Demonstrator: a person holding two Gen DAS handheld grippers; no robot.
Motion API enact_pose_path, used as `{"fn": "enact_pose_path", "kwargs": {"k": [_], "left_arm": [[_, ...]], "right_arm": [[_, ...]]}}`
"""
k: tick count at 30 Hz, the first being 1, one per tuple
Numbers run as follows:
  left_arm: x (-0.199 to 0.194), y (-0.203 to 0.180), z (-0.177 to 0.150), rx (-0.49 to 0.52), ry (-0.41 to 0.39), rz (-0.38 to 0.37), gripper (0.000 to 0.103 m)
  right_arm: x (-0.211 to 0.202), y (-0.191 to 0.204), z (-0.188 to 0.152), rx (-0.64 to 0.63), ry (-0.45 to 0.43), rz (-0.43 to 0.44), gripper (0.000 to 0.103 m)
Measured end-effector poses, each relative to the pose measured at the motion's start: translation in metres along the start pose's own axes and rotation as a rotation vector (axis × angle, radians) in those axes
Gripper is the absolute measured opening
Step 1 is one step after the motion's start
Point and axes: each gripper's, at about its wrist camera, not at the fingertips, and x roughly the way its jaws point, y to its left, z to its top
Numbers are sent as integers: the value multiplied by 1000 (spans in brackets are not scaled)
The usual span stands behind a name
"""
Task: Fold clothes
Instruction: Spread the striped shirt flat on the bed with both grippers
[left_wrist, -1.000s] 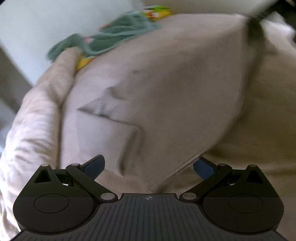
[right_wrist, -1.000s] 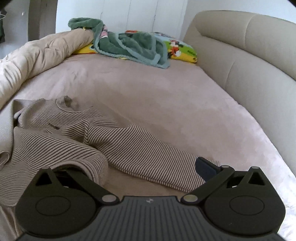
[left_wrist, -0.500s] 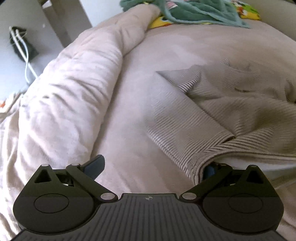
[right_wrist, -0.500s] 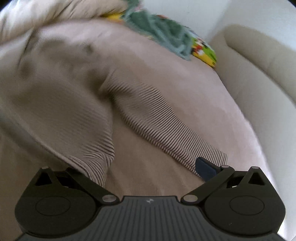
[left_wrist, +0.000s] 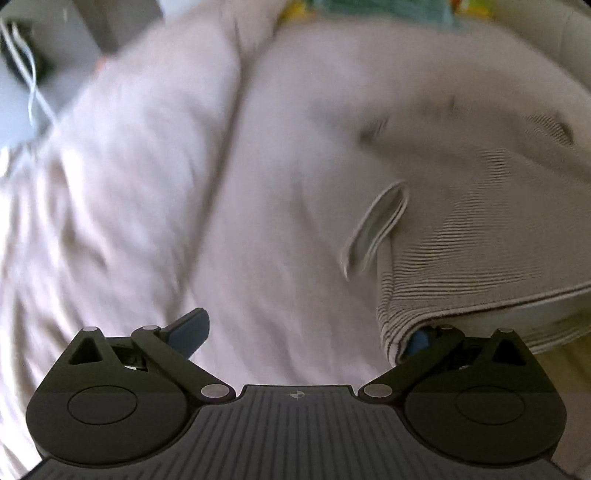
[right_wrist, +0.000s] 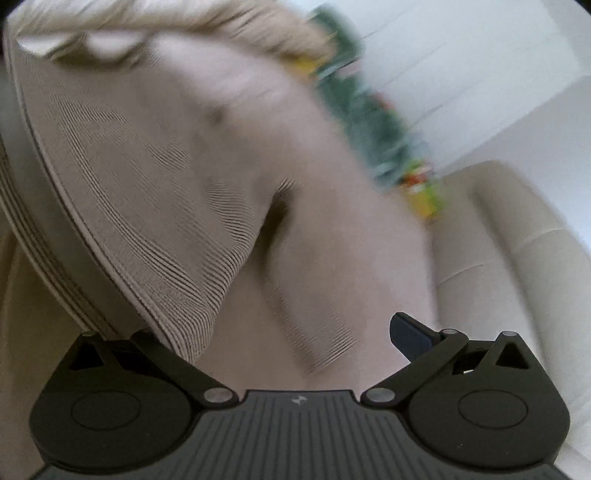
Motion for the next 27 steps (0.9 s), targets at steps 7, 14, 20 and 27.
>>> {"fn": "enact_pose_path", "kwargs": {"k": [7, 14, 20, 27], "left_arm": [[-13, -5, -30, 69, 27, 3, 103], [-15, -15, -57, 72, 164, -32, 103], [-41, -27, -81, 169, 223, -260, 103], [-21, -75, -12, -59, 18, -452, 103]], "right_arm": [[-18, 11, -16, 36, 26, 30, 103], [-18, 36, -37, 84, 180, 216, 103], [-52, 21, -56, 172, 201, 430, 103], [25, -33, -74, 758, 323, 519, 103]]}}
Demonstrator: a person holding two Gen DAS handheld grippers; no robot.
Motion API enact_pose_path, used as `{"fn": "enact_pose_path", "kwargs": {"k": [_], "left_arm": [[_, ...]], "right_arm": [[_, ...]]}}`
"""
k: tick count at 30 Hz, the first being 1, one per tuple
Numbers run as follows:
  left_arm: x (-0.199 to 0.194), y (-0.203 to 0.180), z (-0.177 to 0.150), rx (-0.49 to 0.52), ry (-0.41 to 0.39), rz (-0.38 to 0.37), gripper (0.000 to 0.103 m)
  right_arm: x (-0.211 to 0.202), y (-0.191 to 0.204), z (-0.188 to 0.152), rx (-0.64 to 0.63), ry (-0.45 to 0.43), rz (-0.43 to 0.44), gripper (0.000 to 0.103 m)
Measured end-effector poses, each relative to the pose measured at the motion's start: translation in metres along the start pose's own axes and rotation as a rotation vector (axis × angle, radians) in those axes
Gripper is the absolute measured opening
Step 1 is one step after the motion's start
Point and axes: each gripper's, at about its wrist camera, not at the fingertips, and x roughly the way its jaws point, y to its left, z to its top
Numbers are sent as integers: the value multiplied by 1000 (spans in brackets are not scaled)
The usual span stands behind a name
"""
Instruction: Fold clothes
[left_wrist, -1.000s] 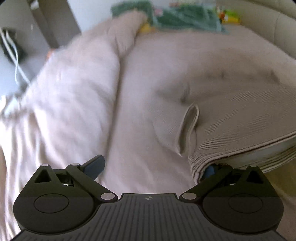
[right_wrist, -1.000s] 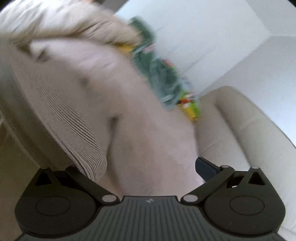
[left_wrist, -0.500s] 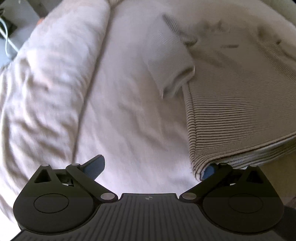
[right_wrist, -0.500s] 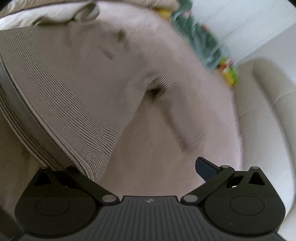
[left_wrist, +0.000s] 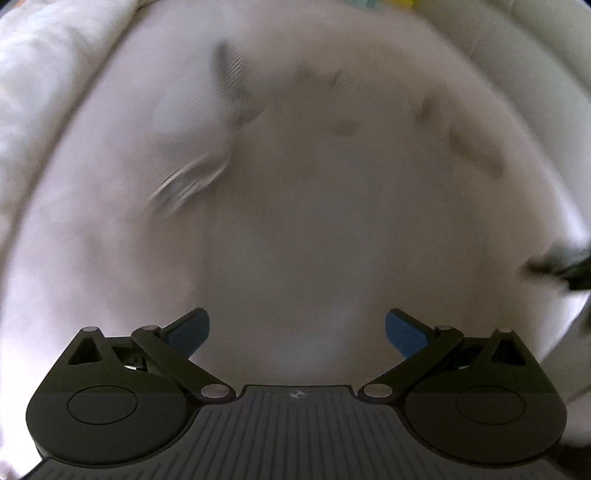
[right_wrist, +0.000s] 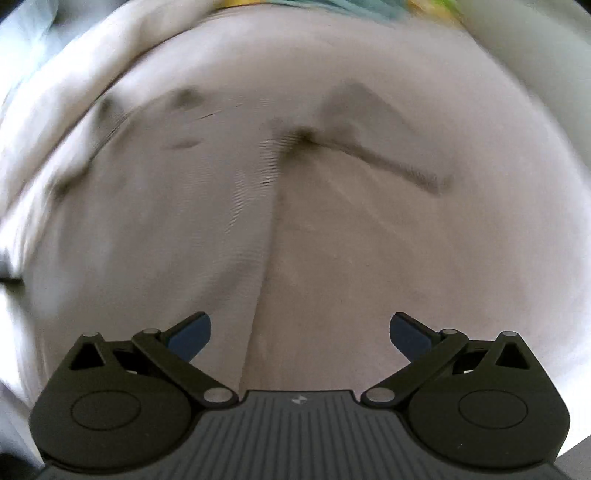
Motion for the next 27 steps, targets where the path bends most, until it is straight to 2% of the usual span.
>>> {"fn": "enact_pose_path", "kwargs": {"k": [2, 3, 7, 10, 15, 18, 19, 22, 24, 27], "left_arm": [[25, -21, 21, 12, -42, -14, 103], [39, -27, 26, 12, -30, -7, 103], [86, -26, 34, -51, 64, 15, 103], [91, -34, 29, -14, 43, 50, 103], [100, -44, 32, 46, 70, 84, 103], [100, -40, 30, 31, 73, 70, 103], [98, -38, 27, 28, 67, 68, 103], [93, -35, 26, 20, 47, 66, 103], [78, -29, 30, -1, 20, 54, 103], [58, 0, 40, -96, -30, 38, 103]], "right_arm": [[37, -24, 11, 189, 88, 43, 103], [55, -36, 16, 282, 130, 64, 103], [57, -35, 6, 322, 83, 49, 103], [56, -32, 4, 310, 91, 43, 103], [47, -39, 17, 331, 128, 85, 103], [20, -62, 39, 352, -97, 59, 103], [17, -71, 50, 355, -149, 22, 103], [21, -94, 80, 410, -167, -9, 103], [29, -91, 93, 411, -162, 14, 103], [29, -66, 84, 318, -164, 19, 103]]}}
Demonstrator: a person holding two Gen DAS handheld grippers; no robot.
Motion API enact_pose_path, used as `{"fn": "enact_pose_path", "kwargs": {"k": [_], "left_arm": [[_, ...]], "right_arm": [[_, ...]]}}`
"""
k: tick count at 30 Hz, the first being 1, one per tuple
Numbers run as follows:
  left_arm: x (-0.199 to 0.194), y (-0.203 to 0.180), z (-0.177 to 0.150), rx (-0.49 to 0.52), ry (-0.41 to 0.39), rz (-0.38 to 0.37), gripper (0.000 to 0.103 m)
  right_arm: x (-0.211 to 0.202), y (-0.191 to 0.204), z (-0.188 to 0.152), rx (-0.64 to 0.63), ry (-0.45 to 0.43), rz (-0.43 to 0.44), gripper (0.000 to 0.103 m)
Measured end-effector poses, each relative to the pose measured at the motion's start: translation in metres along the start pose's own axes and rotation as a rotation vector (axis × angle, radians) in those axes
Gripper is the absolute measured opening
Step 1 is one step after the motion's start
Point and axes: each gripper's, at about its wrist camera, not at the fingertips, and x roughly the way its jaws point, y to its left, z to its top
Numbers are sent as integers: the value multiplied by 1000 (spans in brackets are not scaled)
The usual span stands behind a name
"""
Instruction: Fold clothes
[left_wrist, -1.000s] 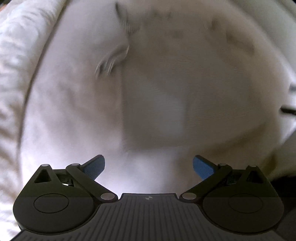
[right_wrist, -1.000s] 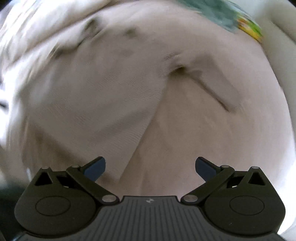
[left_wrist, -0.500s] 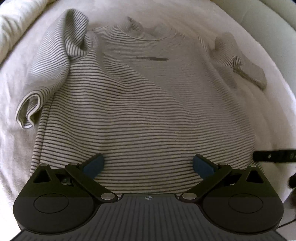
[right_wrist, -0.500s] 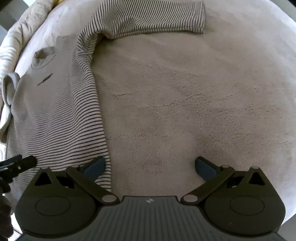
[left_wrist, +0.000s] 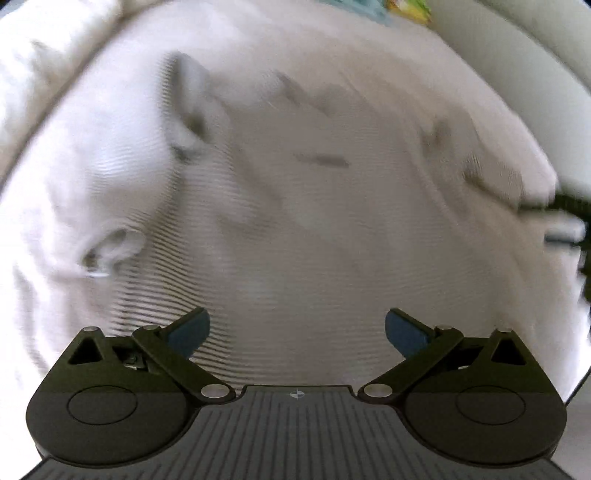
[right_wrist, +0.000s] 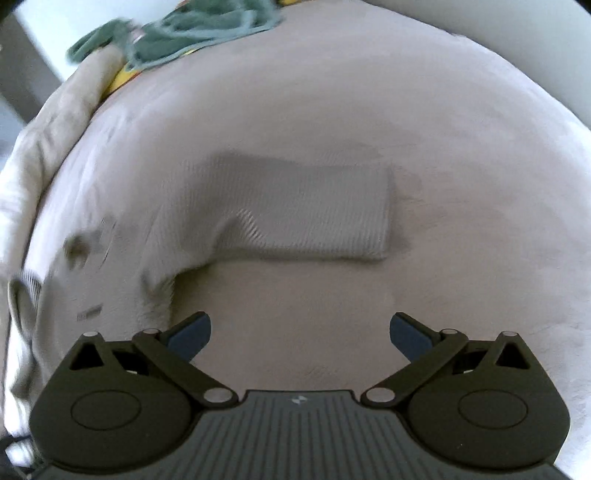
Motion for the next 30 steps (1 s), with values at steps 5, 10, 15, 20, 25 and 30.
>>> {"fn": "enact_pose_path", "kwargs": {"k": [5, 10, 15, 20, 25, 30], "left_arm": [[-12, 54, 23, -155, -56, 19, 103], [10, 96, 49, -35, -92, 243, 103], [-23, 153, 92, -47, -272, 575, 103], [-86, 204, 98, -181, -410, 644, 103], [-123, 237, 76, -314, -405, 400, 103], [-112, 250, 28, -379, -279, 218, 103]], "right_arm": [[-18, 74, -27, -292, -83, 84, 103], [-19, 185, -31, -645, -171, 198, 103], [10, 251, -36, -732, -193, 197, 103], [29, 319, -73, -915, -222, 250, 103], [48, 348, -70, -755, -64, 411, 103], [72, 338, -42, -328, 221, 602, 103]]}}
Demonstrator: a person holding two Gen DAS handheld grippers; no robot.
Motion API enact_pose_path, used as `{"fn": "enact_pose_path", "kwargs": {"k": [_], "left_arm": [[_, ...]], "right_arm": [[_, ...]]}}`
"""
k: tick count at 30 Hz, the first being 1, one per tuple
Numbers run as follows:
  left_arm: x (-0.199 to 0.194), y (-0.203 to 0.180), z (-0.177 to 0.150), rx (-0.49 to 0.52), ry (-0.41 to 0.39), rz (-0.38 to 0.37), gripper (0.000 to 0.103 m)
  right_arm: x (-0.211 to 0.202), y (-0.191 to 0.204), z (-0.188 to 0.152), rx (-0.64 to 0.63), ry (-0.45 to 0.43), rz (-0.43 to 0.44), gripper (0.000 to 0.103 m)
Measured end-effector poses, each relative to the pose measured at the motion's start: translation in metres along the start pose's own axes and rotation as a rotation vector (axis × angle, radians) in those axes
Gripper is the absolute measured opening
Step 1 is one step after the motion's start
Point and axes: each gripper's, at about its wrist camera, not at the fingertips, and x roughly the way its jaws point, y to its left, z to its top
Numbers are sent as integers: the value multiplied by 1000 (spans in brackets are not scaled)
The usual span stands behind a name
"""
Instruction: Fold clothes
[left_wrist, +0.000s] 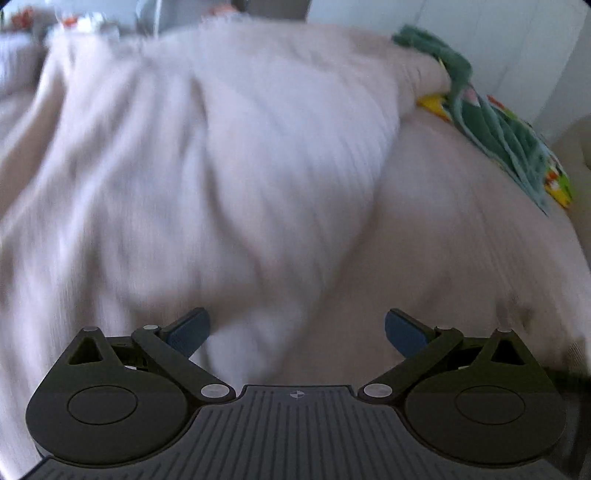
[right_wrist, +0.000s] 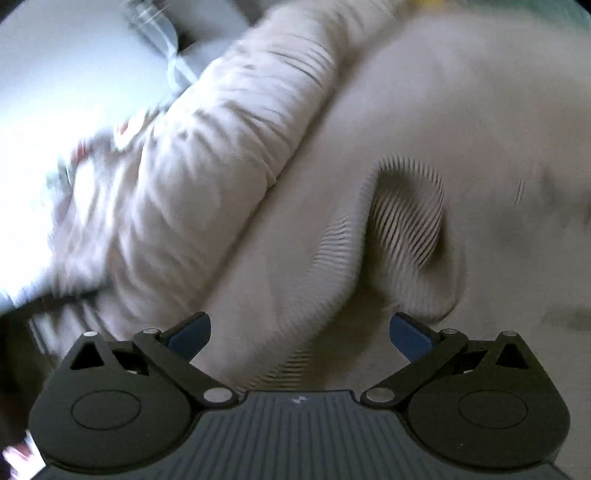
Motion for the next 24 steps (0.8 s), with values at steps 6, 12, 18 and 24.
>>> {"fn": "enact_pose_path", "kwargs": {"k": [6, 12, 18, 24], "left_arm": [[5, 8, -45, 1, 148, -128, 103], [17, 10, -57, -11, 219, -162, 103], [50, -10, -52, 43, 286, -175, 103], [71, -44, -54, 165, 294, -169, 103]], "right_arm": [[74, -8, 22, 226, 101, 49, 103], [68, 116, 47, -61, -25, 390, 103], [84, 206, 25, -326, 213, 530, 103], [24, 139, 23, -263, 67, 370, 103]]}}
